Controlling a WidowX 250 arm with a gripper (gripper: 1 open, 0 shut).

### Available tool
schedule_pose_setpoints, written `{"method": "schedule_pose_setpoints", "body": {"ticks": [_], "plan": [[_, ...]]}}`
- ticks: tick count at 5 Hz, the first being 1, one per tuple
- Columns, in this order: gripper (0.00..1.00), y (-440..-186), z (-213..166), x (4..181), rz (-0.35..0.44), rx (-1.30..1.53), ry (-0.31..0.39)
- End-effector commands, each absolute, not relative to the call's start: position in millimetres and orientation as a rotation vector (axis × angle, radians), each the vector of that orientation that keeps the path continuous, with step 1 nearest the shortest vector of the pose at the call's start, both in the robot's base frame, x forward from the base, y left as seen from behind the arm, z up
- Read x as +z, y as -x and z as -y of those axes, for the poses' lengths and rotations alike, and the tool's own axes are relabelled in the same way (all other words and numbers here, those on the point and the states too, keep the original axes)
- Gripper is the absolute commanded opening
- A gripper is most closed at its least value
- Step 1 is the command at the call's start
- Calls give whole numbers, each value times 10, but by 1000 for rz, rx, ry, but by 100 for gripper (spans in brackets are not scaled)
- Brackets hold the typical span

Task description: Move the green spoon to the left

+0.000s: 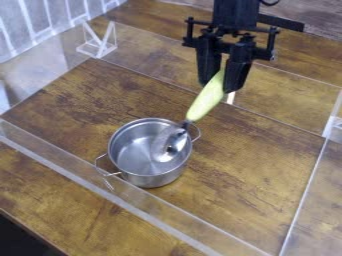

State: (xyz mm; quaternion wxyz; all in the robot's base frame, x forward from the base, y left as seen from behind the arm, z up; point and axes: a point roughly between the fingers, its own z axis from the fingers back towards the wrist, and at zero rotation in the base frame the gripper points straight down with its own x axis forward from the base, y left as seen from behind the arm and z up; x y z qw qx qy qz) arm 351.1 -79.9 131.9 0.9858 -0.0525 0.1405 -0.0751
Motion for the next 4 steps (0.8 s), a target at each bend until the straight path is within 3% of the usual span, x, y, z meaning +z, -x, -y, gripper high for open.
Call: {"method": "schedule_pose_setpoints", "body": {"ticks": [1,4], "plan": [[0,-3452,765,1734,-171,-230,104],[0,-3218,754,1687,-155,-159,97]]}}
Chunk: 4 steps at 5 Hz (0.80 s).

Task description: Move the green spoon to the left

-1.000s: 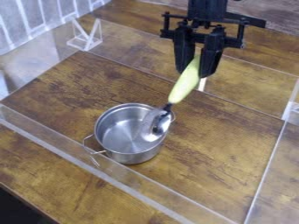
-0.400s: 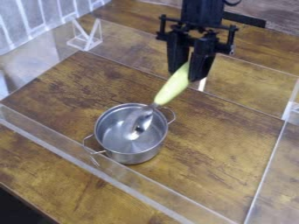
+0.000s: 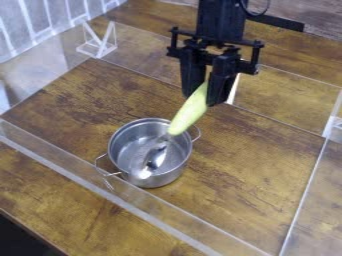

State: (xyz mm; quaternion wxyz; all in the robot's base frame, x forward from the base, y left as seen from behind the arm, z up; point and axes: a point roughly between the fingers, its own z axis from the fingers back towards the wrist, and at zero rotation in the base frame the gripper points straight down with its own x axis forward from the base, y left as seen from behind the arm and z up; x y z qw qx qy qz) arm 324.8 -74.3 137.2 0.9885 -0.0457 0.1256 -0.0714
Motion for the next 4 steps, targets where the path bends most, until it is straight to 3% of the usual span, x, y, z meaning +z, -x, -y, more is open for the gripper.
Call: {"method": "schedule_pose_setpoints", "body": {"ticks": [1,4], "plan": [[0,-3143,692,1675,-151,-164,94],[0,-2985,469,1652,-134,-65,88]]}}
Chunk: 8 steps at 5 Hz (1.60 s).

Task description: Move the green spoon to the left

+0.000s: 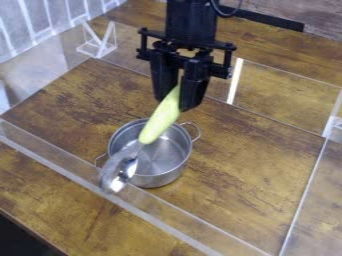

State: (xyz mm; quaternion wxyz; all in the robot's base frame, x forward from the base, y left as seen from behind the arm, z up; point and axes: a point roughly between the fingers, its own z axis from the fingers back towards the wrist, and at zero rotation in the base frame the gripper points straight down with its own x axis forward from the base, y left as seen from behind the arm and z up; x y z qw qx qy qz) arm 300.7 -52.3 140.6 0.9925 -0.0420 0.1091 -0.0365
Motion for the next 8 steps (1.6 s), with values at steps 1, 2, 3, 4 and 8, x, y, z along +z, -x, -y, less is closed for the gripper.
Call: {"method": "schedule_pose_setpoints", "body": {"ticks": [1,2,3,4,8], "plan": [[0,-2977,368,1605,-132,-36,88],[0,-2946,343,1606,-134,-64,86],[0,-2982,209,1636,-131,-73,88],[0,-2945,-118,1635,-123,-61,80],[0,-3045,-905,1209,-90,-88,118]]}}
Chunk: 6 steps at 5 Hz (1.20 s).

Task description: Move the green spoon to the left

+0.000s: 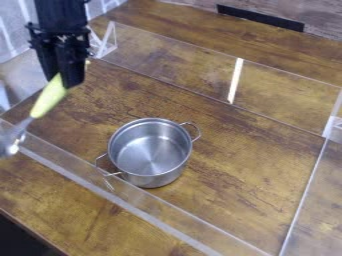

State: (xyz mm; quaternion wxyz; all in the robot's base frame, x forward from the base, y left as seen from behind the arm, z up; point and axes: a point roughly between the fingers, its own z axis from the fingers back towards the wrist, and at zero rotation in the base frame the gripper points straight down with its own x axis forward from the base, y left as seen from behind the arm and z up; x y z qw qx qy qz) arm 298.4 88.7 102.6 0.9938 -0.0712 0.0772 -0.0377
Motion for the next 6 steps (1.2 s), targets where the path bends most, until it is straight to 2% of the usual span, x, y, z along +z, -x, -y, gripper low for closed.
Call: {"method": "schedule_pose_setpoints", "body": {"ticks": [1,3,6], "plan": [[0,-3165,-876,1064,-82,-141,127],[0,-3438,-717,978,-49,-175,158],[0,-3371,-945,851,-61,-227,154]]}}
